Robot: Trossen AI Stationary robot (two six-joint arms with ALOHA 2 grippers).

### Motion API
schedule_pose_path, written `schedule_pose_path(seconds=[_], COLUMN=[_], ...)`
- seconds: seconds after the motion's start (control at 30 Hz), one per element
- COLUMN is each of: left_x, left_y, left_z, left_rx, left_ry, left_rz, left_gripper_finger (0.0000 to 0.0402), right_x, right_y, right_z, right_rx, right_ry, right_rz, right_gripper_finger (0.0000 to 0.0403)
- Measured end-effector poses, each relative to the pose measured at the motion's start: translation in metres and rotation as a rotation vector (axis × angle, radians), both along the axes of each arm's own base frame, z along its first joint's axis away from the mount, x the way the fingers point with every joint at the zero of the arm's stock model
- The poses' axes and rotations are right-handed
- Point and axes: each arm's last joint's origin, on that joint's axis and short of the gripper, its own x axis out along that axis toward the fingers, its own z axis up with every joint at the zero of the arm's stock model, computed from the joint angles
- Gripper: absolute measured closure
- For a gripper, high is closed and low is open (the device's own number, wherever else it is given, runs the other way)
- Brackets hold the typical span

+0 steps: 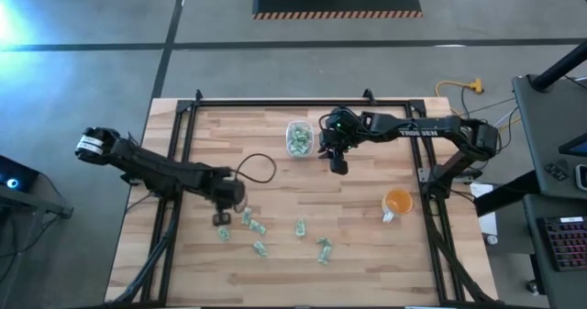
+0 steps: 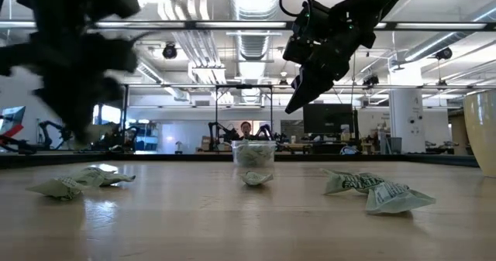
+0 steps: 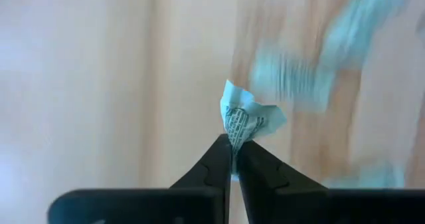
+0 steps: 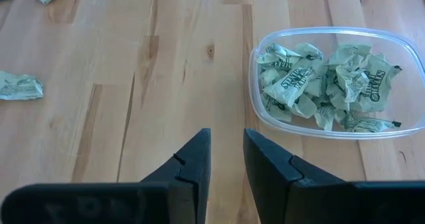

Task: Pick and place Stevia / Truvia into bins
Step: Put the green stevia packet into the transparent bin

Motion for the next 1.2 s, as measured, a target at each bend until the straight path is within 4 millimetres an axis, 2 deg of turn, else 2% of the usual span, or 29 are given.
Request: schedule_pose_path(seconds=[0.13, 0.27, 0.4, 0.5, 0.63, 0.83, 1.03, 1.2], left_x=[0.026, 0.050, 0.073, 0.088, 0.104, 0.124, 0.139, 0.149], left_y=[0.001, 0.010, 0.031, 0.054, 0.092, 0.143, 0.180, 0.205], left_z=[0.016, 0.032, 0.042, 0.039, 0.027, 0.011, 0.011, 0.011], left_rx=[0.243, 0.522, 0.668, 0.745, 0.769, 0.713, 0.562, 0.489], left_ry=[-0.303, -0.544, -0.714, -0.770, -0.760, -0.691, -0.636, -0.525], left_rz=[-0.116, -0.137, -0.104, -0.040, 0.004, 0.043, 0.070, 0.067], left_gripper_finger=[0.0396, 0.0396, 0.0396, 0.0396, 0.0396, 0.0396, 0.0396, 0.0396], right_x=[0.000, 0.000, -0.001, -0.001, -0.001, -0.002, -0.003, -0.003], right_y=[0.000, 0.000, 0.000, 0.000, 0.001, 0.001, 0.001, 0.001], right_z=[0.000, 0.000, 0.000, -0.001, -0.001, -0.002, -0.002, -0.003], right_rx=[0.001, 0.004, 0.007, 0.008, 0.012, 0.015, 0.012, 0.014], right_ry=[0.000, 0.002, 0.007, 0.009, 0.019, 0.032, 0.033, 0.036], right_rz=[-0.001, -0.003, -0.005, -0.005, -0.005, -0.003, 0.000, 0.000], right_gripper_finger=[0.0320, 0.0316, 0.0312, 0.0312, 0.0317, 0.0325, 0.0326, 0.0327])
